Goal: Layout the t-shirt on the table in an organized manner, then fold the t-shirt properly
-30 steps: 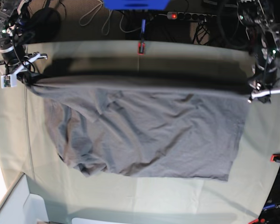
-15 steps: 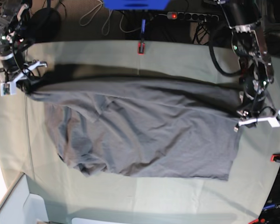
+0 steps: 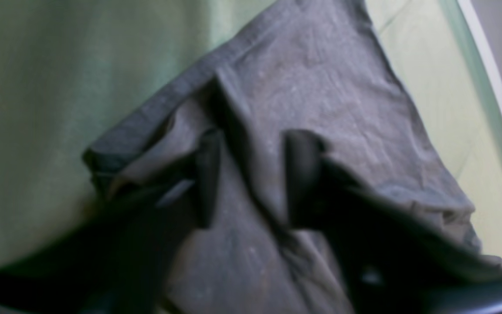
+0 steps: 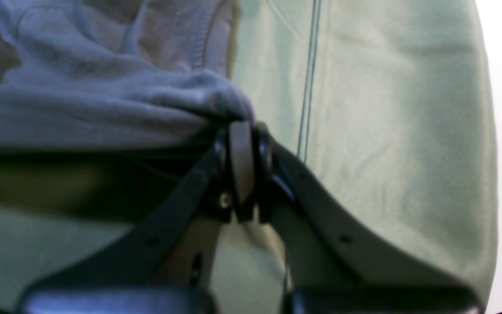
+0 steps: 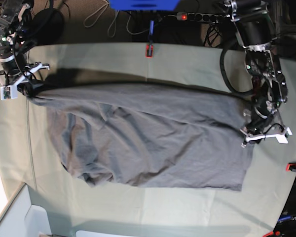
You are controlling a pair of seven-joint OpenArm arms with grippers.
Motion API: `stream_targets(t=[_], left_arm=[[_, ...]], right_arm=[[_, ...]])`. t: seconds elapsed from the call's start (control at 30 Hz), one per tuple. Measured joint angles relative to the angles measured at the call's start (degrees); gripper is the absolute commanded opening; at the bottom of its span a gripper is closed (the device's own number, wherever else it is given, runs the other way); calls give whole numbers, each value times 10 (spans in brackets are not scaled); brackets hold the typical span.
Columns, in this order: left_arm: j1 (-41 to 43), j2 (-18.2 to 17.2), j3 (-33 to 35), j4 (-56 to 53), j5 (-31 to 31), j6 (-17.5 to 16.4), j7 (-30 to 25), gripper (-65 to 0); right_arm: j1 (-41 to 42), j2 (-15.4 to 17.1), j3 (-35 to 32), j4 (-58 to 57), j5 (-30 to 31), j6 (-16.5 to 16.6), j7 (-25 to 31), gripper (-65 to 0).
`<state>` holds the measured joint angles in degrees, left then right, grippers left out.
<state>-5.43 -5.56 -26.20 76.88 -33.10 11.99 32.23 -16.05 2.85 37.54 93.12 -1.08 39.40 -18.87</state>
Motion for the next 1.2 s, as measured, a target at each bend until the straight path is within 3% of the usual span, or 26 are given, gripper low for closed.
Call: stream_targets(t=[0.07,0.37,0.93,1.2], left_arm=[[0,-3,-1,2,0,0,-3,-303],[52,-30,-7,2,-2,1,-7,-303],[52,-22,-2,-47,-2,0,-7,-311],[50,-22,-4,-50,-2,0,-7,-556]], right_arm=[[0,0,0,0,0,0,0,-650],[0,0,0,0,0,0,0,-650],[0,-1,0,0,0,0,0,-650],[0,-1,0,0,0,0,0,-650]])
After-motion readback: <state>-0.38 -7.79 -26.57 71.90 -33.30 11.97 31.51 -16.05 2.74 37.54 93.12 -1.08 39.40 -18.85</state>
